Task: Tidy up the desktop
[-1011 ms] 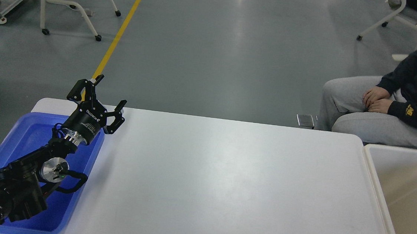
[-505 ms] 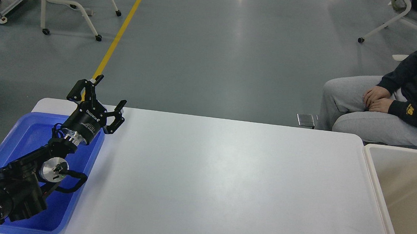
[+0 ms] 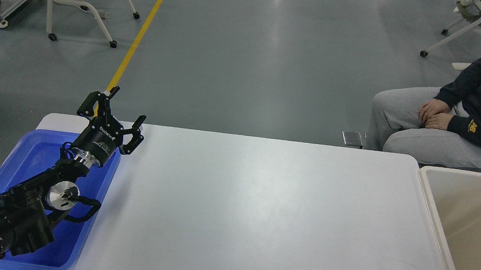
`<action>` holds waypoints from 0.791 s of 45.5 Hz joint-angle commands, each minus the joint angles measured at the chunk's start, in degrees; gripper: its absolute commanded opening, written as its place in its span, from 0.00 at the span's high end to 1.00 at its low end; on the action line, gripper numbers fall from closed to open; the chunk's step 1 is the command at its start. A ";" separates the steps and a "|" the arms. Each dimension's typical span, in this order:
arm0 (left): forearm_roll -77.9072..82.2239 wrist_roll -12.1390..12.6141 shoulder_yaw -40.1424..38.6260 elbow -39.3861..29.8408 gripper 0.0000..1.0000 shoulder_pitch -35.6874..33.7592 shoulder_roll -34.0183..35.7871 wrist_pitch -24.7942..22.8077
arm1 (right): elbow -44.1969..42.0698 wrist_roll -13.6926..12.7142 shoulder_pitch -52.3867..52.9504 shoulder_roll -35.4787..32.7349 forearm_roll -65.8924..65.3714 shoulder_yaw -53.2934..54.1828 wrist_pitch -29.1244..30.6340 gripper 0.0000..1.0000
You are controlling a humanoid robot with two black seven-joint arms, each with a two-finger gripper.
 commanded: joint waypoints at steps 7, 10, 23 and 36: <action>0.00 -0.01 0.00 -0.03 0.00 0.00 0.00 0.00 | -0.75 0.31 -0.11 0.06 -1.00 -0.69 -0.71 0.00; 0.00 -0.01 0.00 -0.03 0.00 0.00 0.00 0.00 | -0.57 0.31 -0.11 0.24 -3.54 -0.78 -0.71 0.00; 0.00 -0.01 0.00 0.06 0.00 0.00 0.00 0.00 | 0.13 0.31 1.73 1.03 -5.66 0.36 -0.10 0.00; 0.00 -0.01 0.00 -0.03 0.00 0.00 0.00 0.00 | 0.30 0.48 7.97 0.42 -5.40 7.47 14.74 0.00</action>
